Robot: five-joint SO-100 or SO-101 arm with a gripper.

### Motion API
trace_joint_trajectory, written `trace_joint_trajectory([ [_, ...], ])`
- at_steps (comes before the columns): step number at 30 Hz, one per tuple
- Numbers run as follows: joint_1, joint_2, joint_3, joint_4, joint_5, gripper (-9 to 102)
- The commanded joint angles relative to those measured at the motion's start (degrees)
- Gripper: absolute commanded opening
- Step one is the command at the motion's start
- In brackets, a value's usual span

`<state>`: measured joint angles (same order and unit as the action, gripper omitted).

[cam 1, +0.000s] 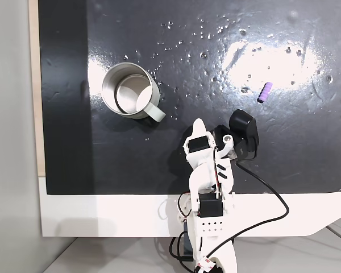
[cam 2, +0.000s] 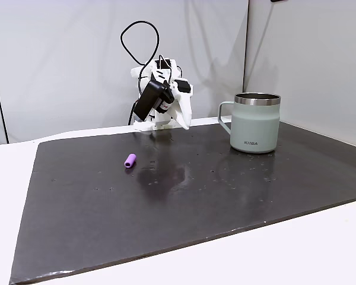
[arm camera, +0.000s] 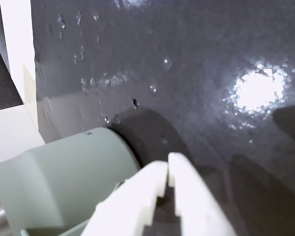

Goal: Grasp a pengrip and put it in the cup.

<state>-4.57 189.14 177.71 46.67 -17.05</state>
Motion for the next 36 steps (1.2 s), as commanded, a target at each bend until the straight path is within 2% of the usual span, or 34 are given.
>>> trace_joint_trajectory([
  [1,1.05,0.97,-0.09,-2.37,13.62,0],
  [15,1.05,0.97,-0.09,-2.37,13.71,0],
  [18,1.85,0.97,-0.18,-2.29,16.61,0],
  [27,7.56,0.79,-7.47,5.89,18.02,0],
  [31,9.76,-6.68,-13.01,6.33,17.67,0],
  [36,14.85,-27.51,-25.14,1.41,17.75,0],
])
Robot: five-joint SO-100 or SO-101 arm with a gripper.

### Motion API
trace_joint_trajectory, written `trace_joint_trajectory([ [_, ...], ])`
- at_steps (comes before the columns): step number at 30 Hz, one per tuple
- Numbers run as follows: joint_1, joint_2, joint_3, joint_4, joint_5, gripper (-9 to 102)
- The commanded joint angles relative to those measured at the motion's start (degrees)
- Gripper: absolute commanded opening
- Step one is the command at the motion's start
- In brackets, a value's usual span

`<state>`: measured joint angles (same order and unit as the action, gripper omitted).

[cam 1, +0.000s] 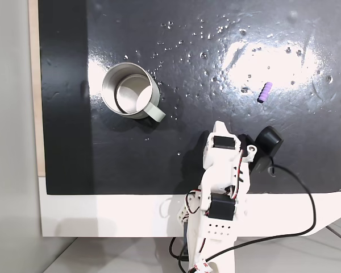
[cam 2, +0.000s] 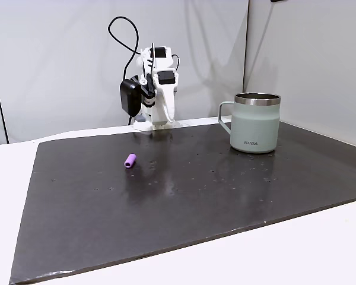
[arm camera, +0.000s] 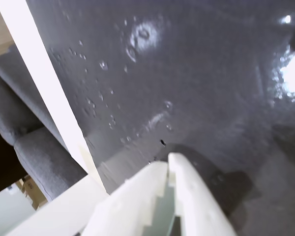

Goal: Grasp a pengrip and put it in the cup.

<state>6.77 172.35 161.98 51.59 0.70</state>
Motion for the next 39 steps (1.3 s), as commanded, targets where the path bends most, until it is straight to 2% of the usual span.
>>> trace_joint_trajectory([
  [1,4.83,-15.38,-11.95,-4.48,0.00,0],
  [8,10.99,-38.85,-26.37,-7.38,-3.87,0],
  [14,15.56,-50.71,-33.49,-10.20,-14.24,0],
  [20,19.78,-57.30,-38.85,-14.50,-25.84,0],
  [22,20.39,-59.68,-41.13,-14.33,-36.04,0],
  [27,21.09,-63.90,-44.56,-14.33,-46.05,0],
  [36,20.13,-69.52,-49.31,-11.95,-57.66,3],
  [39,19.16,-69.79,-50.10,-11.51,-62.14,9],
])
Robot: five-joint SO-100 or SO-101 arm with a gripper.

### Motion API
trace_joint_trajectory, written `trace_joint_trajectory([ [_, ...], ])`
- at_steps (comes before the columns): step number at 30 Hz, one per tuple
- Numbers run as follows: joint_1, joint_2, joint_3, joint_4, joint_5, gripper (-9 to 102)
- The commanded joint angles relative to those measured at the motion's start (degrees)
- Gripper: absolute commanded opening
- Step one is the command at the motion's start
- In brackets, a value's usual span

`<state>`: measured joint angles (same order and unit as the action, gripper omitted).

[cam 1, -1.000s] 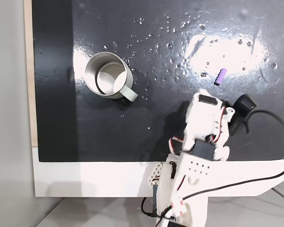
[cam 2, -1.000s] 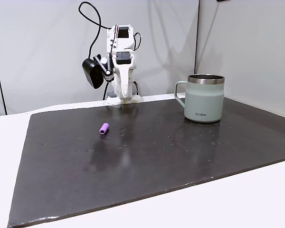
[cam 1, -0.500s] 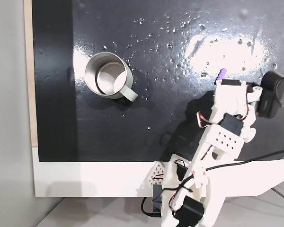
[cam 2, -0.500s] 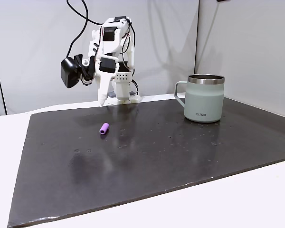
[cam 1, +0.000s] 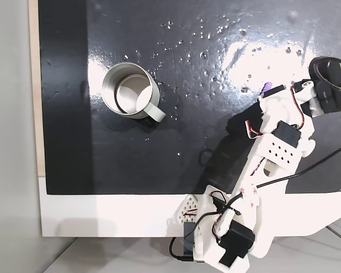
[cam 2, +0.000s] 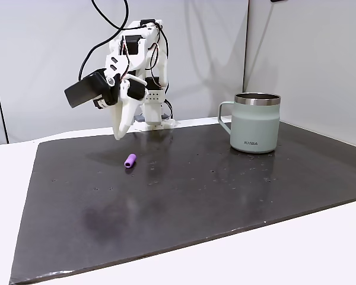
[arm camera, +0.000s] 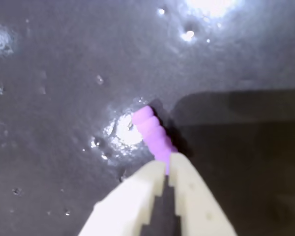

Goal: Grasp a pengrip and put it in the cup.

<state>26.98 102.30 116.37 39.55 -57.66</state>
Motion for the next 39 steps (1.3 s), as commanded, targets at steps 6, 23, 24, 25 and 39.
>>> trace_joint_trajectory([
  [6,-2.64,-0.26,-5.19,3.08,-12.22,17],
  [23,-1.32,-9.67,-12.48,8.17,-29.62,20],
  [24,-1.32,-9.93,-12.39,8.17,-30.50,20],
  [25,-1.32,-10.11,-12.04,8.26,-31.55,21],
  [39,-1.05,-15.56,-9.76,4.22,-35.86,21],
])
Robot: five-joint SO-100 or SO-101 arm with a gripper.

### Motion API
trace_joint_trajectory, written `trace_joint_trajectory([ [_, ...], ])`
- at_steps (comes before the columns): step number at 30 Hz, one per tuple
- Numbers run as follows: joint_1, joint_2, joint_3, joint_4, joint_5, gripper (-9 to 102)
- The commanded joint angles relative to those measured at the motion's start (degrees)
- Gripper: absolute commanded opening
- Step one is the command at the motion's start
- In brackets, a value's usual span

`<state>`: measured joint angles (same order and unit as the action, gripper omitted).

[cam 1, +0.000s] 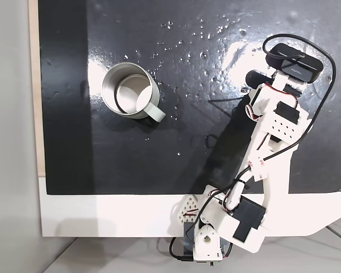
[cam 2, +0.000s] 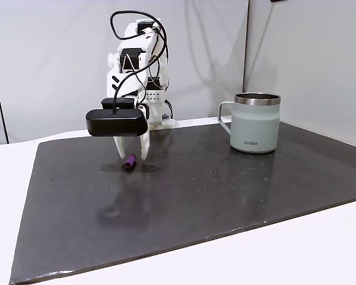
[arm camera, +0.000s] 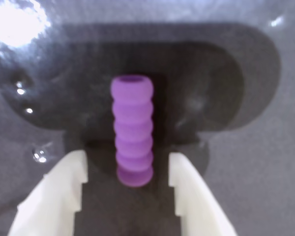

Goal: Grasp a pengrip and put it in the cup.

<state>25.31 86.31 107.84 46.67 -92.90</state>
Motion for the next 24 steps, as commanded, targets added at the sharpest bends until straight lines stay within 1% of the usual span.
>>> trace_joint_trajectory([
  [1,0.62,0.35,-0.26,-4.31,-0.70,21],
  [4,0.53,-0.35,1.14,-6.42,-0.79,20],
  [10,0.70,-1.76,1.23,-7.56,-0.79,13],
  [13,0.88,-1.93,2.37,-9.40,-0.79,7],
  [15,0.97,-1.93,2.81,-10.02,-0.79,0],
  [18,0.62,-0.88,3.43,-9.84,-0.62,0],
  [20,0.00,1.05,3.69,-8.00,0.44,0],
  [24,-1.93,5.54,-0.79,2.11,4.75,0],
])
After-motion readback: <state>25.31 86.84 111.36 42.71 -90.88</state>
